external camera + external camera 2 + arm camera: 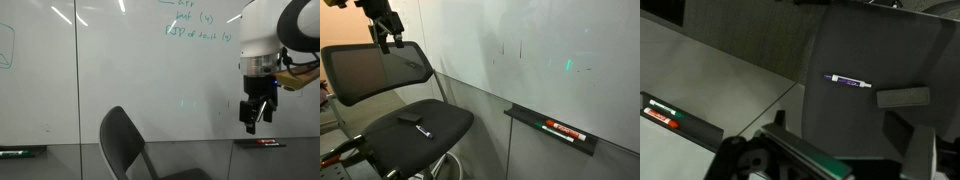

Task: Use the eraser to wipe the markings on the whiteboard

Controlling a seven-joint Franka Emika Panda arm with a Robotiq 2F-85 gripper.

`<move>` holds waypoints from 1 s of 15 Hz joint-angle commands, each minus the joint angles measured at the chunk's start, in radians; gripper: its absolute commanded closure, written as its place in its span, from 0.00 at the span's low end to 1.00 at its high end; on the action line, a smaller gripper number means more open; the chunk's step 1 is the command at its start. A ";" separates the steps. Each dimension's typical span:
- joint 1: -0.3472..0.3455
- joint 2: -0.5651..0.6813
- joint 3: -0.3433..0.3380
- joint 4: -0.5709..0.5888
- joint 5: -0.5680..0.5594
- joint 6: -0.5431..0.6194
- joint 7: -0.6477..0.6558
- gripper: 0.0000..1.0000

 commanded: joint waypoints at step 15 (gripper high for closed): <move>0.084 0.215 -0.053 0.020 -0.030 0.267 -0.136 0.00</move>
